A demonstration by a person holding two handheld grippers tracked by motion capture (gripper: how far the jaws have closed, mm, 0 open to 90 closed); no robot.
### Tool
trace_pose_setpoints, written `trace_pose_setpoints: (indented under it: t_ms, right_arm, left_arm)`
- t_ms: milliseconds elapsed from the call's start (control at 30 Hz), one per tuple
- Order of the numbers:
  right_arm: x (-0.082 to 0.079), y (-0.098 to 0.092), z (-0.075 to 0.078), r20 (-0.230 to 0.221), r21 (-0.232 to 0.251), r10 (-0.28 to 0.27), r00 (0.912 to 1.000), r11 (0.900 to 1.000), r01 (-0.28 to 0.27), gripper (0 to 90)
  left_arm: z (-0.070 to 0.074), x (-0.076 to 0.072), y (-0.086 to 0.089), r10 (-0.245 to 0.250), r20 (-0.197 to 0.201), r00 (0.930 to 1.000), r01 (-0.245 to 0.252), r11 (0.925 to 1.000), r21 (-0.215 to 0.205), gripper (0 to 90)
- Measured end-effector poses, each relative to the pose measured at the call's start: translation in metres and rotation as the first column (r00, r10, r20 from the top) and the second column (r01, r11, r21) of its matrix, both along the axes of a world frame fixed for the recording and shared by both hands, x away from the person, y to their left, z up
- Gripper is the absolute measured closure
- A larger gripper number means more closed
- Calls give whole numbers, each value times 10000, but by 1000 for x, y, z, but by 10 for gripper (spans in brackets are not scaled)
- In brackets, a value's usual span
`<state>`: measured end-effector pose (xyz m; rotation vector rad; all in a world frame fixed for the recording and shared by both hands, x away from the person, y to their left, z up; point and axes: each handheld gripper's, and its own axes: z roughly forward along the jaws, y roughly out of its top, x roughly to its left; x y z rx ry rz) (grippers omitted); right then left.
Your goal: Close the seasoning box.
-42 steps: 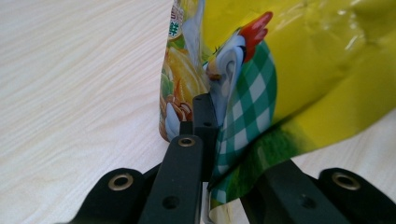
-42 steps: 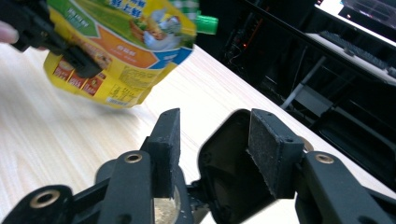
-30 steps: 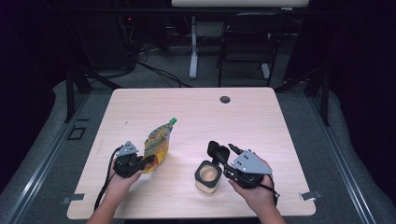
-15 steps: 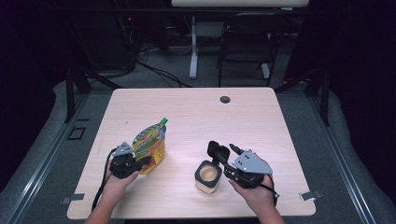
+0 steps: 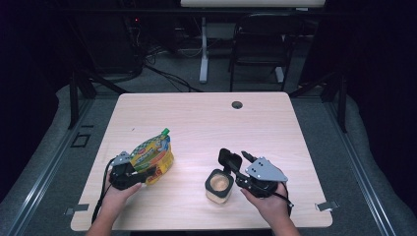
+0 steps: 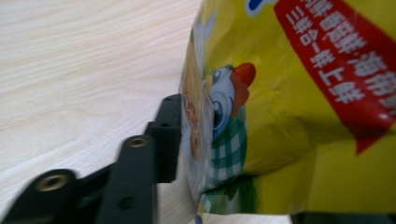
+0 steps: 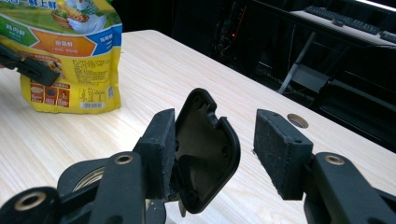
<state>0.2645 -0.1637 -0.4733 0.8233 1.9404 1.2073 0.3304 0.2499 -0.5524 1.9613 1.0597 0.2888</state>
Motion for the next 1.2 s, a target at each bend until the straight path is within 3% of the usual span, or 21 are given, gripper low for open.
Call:
trace_pose_setpoints:
  t_ms: [233,367,667,833,1100,1200]
  right_arm:
    - [5,-4,1,-205,205,-103,9997,9997,107,459]
    - [7,-4,-1,-287,199,-80,9996,9998,86,458]
    - [19,-3,-6,-1015,207,-60,9948,9998,82,472]
    - [30,-2,-10,-1665,11,104,9860,9999,-103,510]
    - [35,2,-14,-1964,-355,192,9803,9990,-267,565]
    - [36,3,-15,-1965,-456,213,9803,9985,-308,607]
  left_arm:
    - [4,-4,0,-17,219,9998,16,10000,34,458]
    - [4,-5,0,38,237,9997,-38,10000,0,449]
    - [10,-8,-1,15,377,9993,-14,10000,-24,411]
    - [13,-9,0,75,378,9993,-74,10000,-40,393]
    - [16,-12,0,-120,270,9996,114,9997,222,395]
    - [13,-13,2,-69,215,9997,67,9999,120,386]
